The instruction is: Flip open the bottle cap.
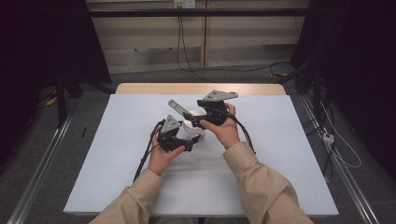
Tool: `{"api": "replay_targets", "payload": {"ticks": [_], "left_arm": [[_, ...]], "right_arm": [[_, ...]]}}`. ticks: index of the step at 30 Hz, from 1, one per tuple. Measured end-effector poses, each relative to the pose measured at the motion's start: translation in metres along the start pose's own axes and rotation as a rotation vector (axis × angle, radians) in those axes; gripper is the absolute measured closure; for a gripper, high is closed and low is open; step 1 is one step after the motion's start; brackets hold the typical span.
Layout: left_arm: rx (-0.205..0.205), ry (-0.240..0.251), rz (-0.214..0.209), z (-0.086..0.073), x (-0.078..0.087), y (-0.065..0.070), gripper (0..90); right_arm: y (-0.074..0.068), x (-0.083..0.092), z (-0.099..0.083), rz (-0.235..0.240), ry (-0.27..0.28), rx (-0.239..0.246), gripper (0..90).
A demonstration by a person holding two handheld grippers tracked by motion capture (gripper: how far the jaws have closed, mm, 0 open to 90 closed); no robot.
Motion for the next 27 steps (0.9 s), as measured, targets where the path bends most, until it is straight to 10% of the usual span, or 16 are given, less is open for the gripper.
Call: {"api": "replay_targets", "payload": {"ticks": [27], "left_arm": [[-0.009, -0.014, -0.056, -0.012, 0.057, -0.021, 6.3]], "right_arm": [[-0.014, 0.059, -0.052, 0.028, -0.042, -0.03, 13.2]]}}
Point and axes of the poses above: each handheld gripper's, and its own axes: x roughly backward along the jaws, z roughly out of its top, y roughly to its right, the point moved 7 cm from there along -x, roughly forward along the jaws, and after that the axes turned 13 degrees about z, right-handed, at the moved point
